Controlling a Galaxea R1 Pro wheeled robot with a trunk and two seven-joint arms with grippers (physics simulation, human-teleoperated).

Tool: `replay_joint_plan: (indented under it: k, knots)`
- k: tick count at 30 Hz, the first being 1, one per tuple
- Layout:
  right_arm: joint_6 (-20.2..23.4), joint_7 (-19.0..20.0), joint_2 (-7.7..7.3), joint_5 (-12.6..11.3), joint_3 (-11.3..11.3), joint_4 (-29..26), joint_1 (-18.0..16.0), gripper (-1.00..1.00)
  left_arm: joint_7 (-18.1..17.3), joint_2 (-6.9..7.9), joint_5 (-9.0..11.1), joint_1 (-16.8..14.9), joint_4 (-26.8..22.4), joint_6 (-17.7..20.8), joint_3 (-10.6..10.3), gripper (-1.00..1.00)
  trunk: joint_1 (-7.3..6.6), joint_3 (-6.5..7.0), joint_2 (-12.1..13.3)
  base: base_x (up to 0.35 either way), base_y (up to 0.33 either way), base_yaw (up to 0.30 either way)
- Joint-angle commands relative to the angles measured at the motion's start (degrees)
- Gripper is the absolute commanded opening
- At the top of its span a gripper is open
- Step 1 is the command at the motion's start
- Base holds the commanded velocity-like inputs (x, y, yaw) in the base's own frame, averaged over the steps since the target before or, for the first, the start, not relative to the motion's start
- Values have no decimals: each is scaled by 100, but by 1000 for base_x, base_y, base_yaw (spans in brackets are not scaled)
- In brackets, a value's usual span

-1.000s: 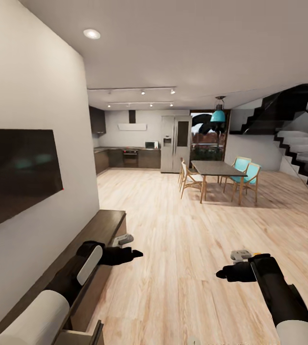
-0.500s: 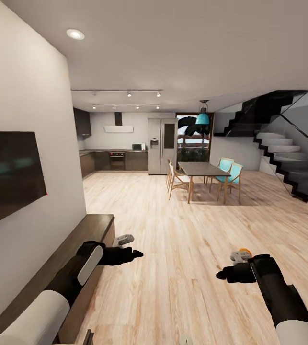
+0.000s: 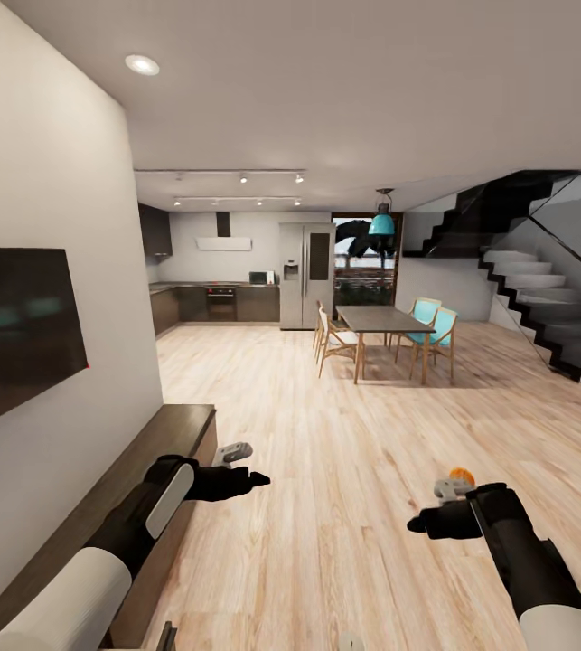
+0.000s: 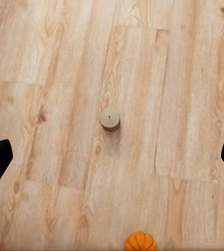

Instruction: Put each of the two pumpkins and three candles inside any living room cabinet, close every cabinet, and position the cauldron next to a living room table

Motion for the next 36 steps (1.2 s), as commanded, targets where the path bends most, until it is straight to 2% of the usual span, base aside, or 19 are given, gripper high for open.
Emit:
replay_joint_plan:
  k: [1, 12, 16, 19, 22, 24, 26, 27, 30, 36]
  knots:
    - [-5, -3, -2, 0, 2, 38, 0, 100, 0, 2, 2, 0, 1, -1, 3, 100, 0, 0, 0, 0, 0, 0]
    - [-15, -10, 67, 19, 5, 140, 1, 100, 0, -38, 1, 11, 48, -15, -5, 100, 0, 0, 0, 0, 0, 0]
    - [-14, -75, 204, 57, 23, 224, 0, 100, 0, -112, -7, 16, 48, -36, -12, 100, 0, 0, 0, 0, 0, 0]
    - [-35, -484, 453, 77, 61, 449, 0, 100, 32, -178, -28, 16, 58, -39, -70, 100, 0, 0, 0, 0, 0, 0]
    - [-96, -1259, 647, 53, 68, 527, 0, 100, 61, -238, -50, 17, 65, -47, -144, 100, 0, 0, 0, 0, 0, 0]
    - [-167, -1612, 767, 53, 71, 552, 0, 100, 67, -220, -56, 13, 65, -52, -149, 100, 0, 0, 0, 0, 0, 0]
    - [-208, -1807, 836, 52, 73, 602, 0, 100, 70, -193, -58, 11, 65, -54, -141, 100, 0, 0, 0, 0, 0, 0]
    - [-297, -1968, 888, 27, 72, 716, 0, 100, 89, -136, -60, 10, 65, -58, -135, 100, 0, 0, 0, 0, 0, 0]
    - [-620, -2011, 912, 10, 68, 772, 0, 100, 106, -109, -63, 9, 57, -62, -137, 100, 0, 0, 0, 0, 0, 0]
    - [-774, -2007, 921, 2, 62, 791, 0, 100, 97, -49, -58, 9, -11, -72, -111, 100, 0, 0, 0, 0, 0, 0]
